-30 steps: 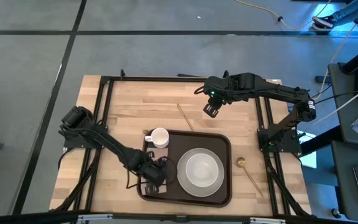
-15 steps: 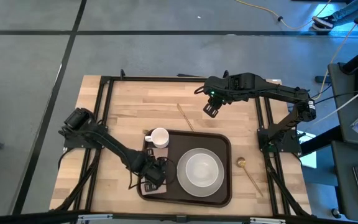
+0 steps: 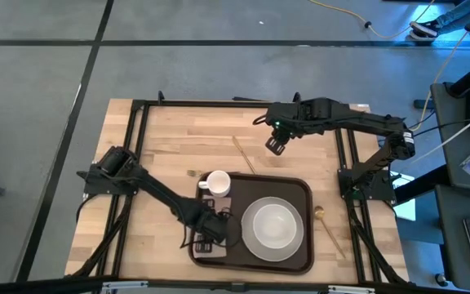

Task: Set up tray
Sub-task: Put the brown napkin on the black serving tray to the bottom of the white mug, then put the gold spoon on top of the brown napkin

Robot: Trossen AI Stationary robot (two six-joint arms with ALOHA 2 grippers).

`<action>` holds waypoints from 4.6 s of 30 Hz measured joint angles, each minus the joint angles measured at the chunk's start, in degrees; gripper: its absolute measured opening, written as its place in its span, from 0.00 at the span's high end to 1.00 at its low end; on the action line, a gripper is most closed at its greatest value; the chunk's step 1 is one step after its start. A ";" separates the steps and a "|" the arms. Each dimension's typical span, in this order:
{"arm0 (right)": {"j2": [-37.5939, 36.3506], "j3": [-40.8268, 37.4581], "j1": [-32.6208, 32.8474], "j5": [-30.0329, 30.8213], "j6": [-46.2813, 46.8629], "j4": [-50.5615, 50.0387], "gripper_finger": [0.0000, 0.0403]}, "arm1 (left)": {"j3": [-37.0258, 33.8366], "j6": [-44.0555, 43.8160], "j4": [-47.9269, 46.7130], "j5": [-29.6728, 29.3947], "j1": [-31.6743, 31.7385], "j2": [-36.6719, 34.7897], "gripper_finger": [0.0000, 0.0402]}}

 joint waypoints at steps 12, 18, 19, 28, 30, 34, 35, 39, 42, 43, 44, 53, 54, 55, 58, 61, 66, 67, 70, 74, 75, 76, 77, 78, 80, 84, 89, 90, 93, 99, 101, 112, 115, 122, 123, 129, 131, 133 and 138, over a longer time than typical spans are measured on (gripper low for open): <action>0.02 -1.92 0.00 -0.02 -0.46 0.80 0.67 | -0.30 0.97 0.49 1.65 1.91 -9.26 0.42; 0.02 -1.92 0.00 -0.31 -0.47 0.83 0.67 | -0.11 -2.45 7.19 -4.11 0.52 -12.80 0.46; 0.02 -1.92 0.00 -0.39 -0.47 0.83 0.67 | -0.11 -2.37 7.40 -4.46 0.08 -12.75 0.49; 0.02 -1.90 0.00 -0.50 -0.47 0.78 0.67 | -0.10 -0.21 8.66 -5.11 -4.10 -10.75 0.95; 0.02 -1.90 0.00 -0.50 -0.47 0.87 0.67 | -0.13 -3.10 8.21 -6.90 -4.07 -9.78 0.98; 0.02 -1.90 0.02 -0.50 0.72 1.18 0.67 | -0.13 -5.49 8.89 -6.30 -4.67 -6.80 0.99; 0.02 -1.90 0.01 -0.51 0.88 1.19 0.67 | -0.14 -5.51 8.86 -5.89 -5.18 -5.73 0.99; 0.02 -1.90 0.02 -0.52 0.92 1.18 0.67 | -0.15 -6.80 8.82 -7.77 -6.96 -2.37 1.00; 0.02 -1.90 0.01 -0.52 1.06 1.18 0.67 | -0.15 -9.34 6.24 -10.21 -7.09 -0.70 1.00; 0.02 -1.90 0.02 -0.52 1.13 1.18 0.67 | -0.15 -10.16 5.27 -10.14 -7.09 -0.47 1.00; 0.02 -1.90 0.01 -0.52 1.28 1.18 0.67 | -0.15 -10.89 4.07 -9.87 -7.08 -0.27 1.00; 0.02 -1.87 0.02 -0.55 2.22 1.23 0.67 | -0.06 -3.69 13.32 0.60 -6.86 0.99 1.00; 0.02 -1.87 0.02 -0.55 2.19 1.35 0.67 | -0.06 -2.03 14.26 1.24 -6.89 0.99 1.00; 0.02 -1.87 0.02 -0.59 2.23 1.55 0.67 | -0.06 -0.43 14.73 1.72 -6.85 0.99 1.00; 0.02 -1.87 0.00 -3.22 2.28 2.44 0.67 | -0.06 2.56 14.59 1.79 -6.36 0.99 1.00; 0.02 -1.87 0.19 -9.60 -0.57 3.28 0.67 | -0.06 3.02 14.49 2.84 -5.86 0.99 1.00; 0.02 -1.87 5.67 -9.87 -10.23 9.76 0.67 | -0.09 3.13 13.94 1.69 -5.81 -0.98 1.00; 0.02 -1.87 7.22 -9.69 -11.79 11.18 0.67 | -0.09 3.13 13.60 0.79 -5.97 -1.90 1.00; 0.02 -1.87 11.97 -9.62 -12.12 15.05 0.67 | -0.09 2.18 12.92 -2.83 -6.50 -5.42 1.00; 0.02 -1.85 17.25 -9.51 -1.53 19.60 0.67 | -0.09 -4.15 9.73 -8.40 -6.98 -9.64 1.00; 0.02 -1.85 18.53 -9.49 0.09 20.34 0.67 | -0.09 -6.14 7.74 -9.27 -6.97 -10.11 1.00; 0.02 -1.85 19.85 -9.45 1.41 20.91 0.67 | -0.09 -7.97 5.55 -9.88 -6.94 -10.42 1.00; 0.02 -1.85 21.19 -9.00 2.58 21.34 0.67 | -0.09 -9.63 3.54 -10.77 -6.94 -10.50 1.00; 0.02 -1.85 22.49 -8.15 3.77 21.50 0.67 | -0.09 -10.94 1.70 -11.71 -6.91 -10.50 1.00; 0.02 -1.85 25.01 -5.95 6.39 20.92 0.67 | -0.11 -11.89 -0.53 -13.10 -6.92 -10.16 1.00; 0.02 -1.85 28.91 -4.53 14.08 17.20 0.67 | -0.19 -12.36 -3.55 -13.65 -6.07 -8.75 1.00; 0.91 -1.85 32.29 0.56 20.65 16.74 0.67 | -0.15 -10.58 -1.62 -13.38 -3.53 -6.36 1.00; 1.36 -1.85 32.77 1.58 21.67 16.97 0.67 | -0.15 -10.54 -1.78 -13.10 -3.08 -5.61 1.00; 3.29 -1.83 33.59 2.52 22.17 17.79 0.67 | -0.15 -10.53 -1.89 -12.28 -1.73 -3.15 1.00; 7.96 -1.83 34.16 1.45 20.53 19.06 0.67 | 0.09 -12.59 -3.38 -12.48 0.41 0.58 1.00; 8.90 -1.83 34.16 1.17 22.41 17.32 0.67 | 0.27 -15.28 -5.18 -12.63 0.75 1.26 1.00; 9.20 -1.85 34.12 7.48 35.37 0.28 0.67 | -0.04 -23.91 -15.86 -17.76 1.82 1.74 1.00; 9.20 -1.85 34.12 7.44 34.86 0.45 0.67 | -0.10 -23.93 -16.82 -19.93 1.74 1.69 1.00; 9.20 -1.85 34.12 4.80 34.06 -0.21 0.67 | -0.39 -22.82 -17.86 -20.59 1.83 -1.65 1.00; 9.20 -1.85 34.12 4.97 34.42 -0.20 0.67 | -0.33 -22.60 -17.86 -20.90 1.74 -2.67 1.00; 9.20 -1.85 34.12 6.84 39.00 6.37 0.67 | -0.28 -20.80 -18.56 -23.88 0.68 -8.90 1.00; 9.20 -1.85 34.12 6.84 37.38 11.68 0.67 | -0.26 -18.35 -18.57 -23.57 0.54 -10.50 1.00; 9.20 -1.85 34.16 6.87 33.04 16.66 0.67 | -0.26 -15.90 -18.62 -22.49 0.52 -11.74 1.00; 9.18 -1.85 34.16 4.71 24.49 21.96 0.67 | -0.26 -12.90 -18.60 -19.60 -0.03 -15.45 1.00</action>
